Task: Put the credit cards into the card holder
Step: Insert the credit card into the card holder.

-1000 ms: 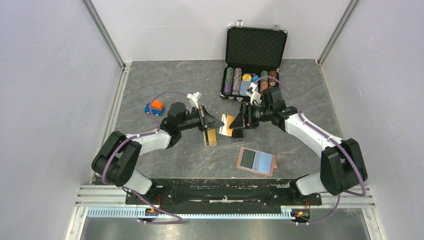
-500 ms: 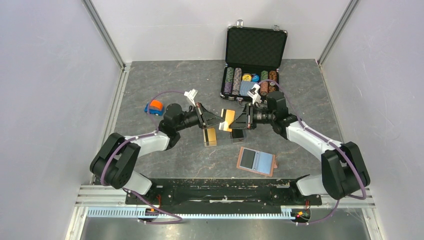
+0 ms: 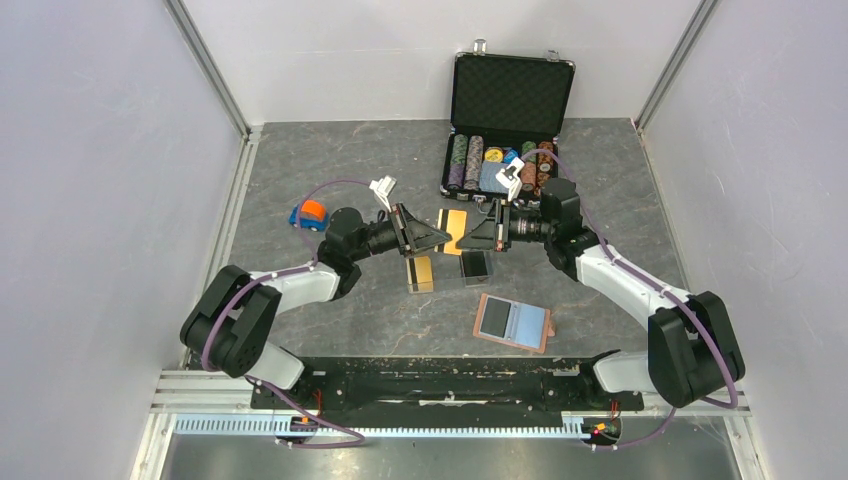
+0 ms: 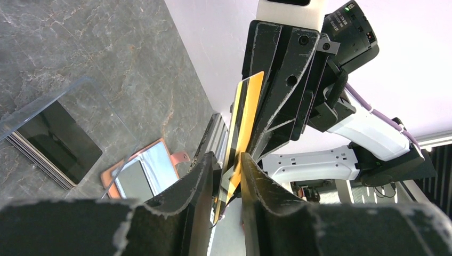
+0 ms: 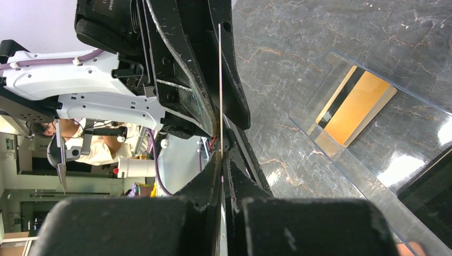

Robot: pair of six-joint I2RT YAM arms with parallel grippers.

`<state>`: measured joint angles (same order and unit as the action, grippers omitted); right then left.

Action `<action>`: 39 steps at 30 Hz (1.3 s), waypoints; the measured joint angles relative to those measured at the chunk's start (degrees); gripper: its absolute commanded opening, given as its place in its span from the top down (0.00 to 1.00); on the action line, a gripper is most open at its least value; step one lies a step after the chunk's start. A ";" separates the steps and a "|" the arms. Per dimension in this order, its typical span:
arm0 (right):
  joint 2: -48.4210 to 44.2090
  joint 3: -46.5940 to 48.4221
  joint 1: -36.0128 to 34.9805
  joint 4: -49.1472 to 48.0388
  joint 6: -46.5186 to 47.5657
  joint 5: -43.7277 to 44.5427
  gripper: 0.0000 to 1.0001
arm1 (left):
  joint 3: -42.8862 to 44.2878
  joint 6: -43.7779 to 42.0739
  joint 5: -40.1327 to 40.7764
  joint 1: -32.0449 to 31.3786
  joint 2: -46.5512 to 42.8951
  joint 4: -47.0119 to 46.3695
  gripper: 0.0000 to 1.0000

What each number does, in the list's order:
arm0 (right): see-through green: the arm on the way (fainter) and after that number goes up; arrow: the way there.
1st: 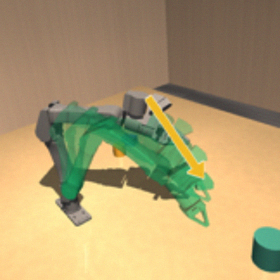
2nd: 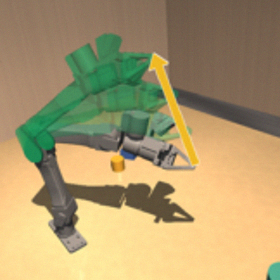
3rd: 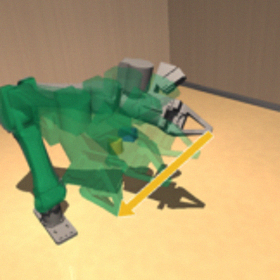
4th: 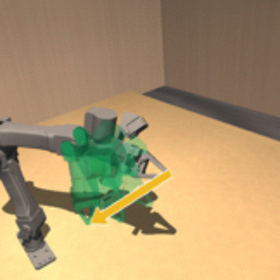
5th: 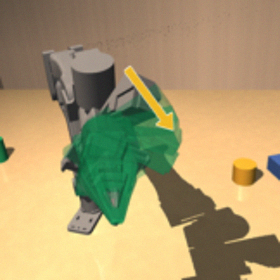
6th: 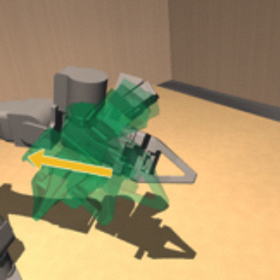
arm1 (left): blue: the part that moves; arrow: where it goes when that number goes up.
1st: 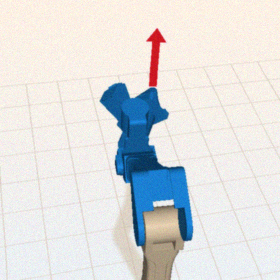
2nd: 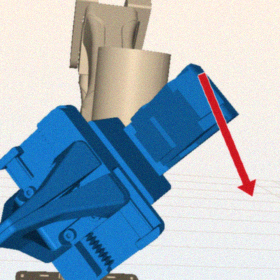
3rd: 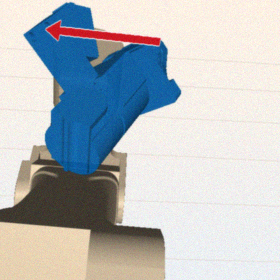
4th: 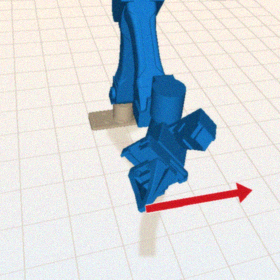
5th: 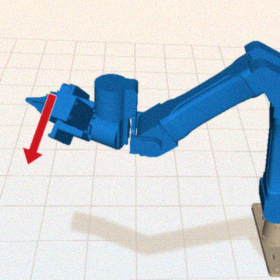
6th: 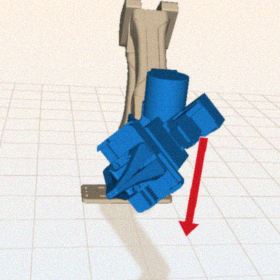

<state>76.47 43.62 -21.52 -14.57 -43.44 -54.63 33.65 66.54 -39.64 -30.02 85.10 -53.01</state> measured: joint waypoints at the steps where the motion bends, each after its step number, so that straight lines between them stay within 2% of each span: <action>1: 0.00 0.00 0.00 0.00 0.02 -0.04 1.00 | 0.00 0.04 -0.04 0.00 0.00 -0.11 0.67; 5: 0.13 0.02 0.11 0.31 0.63 -0.57 1.00 | 0.00 0.09 -0.09 0.07 0.00 -0.44 0.67; 8: 0.15 0.04 0.26 1.99 2.27 -0.83 1.00 | 0.00 0.15 -0.57 0.35 0.00 -0.72 0.75; 13: 0.48 1.84 0.42 8.28 7.30 -0.87 1.00 | 0.00 0.59 -2.27 0.70 0.35 -1.18 0.98; 17: 0.61 3.43 0.42 11.82 10.10 -0.85 1.00 | 0.26 1.05 -3.58 0.92 1.33 -2.27 0.98; 18: 0.66 3.58 0.42 12.57 10.49 -0.85 0.95 | 0.31 1.05 -3.85 0.92 1.44 -2.43 0.98; 22: 0.94 4.22 0.44 15.63 12.22 0.22 0.56 | 0.31 1.05 -4.26 0.92 1.55 -2.25 0.98; 27: 0.81 4.66 1.36 24.17 17.86 6.60 0.33 | 0.42 -0.85 -3.02 0.46 0.04 5.44 0.98; 30: -0.39 4.48 2.56 30.38 21.77 12.02 0.27 | 1.53 -4.15 -1.73 -1.16 -1.62 13.18 0.98; 39: -3.91 -1.46 4.72 39.41 26.56 23.02 0.26 | 4.72 -13.09 5.92 -6.99 -3.58 33.81 0.98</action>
<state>72.55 42.15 -16.80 24.84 -16.88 -31.62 38.37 53.45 -33.71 -37.01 81.52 -19.20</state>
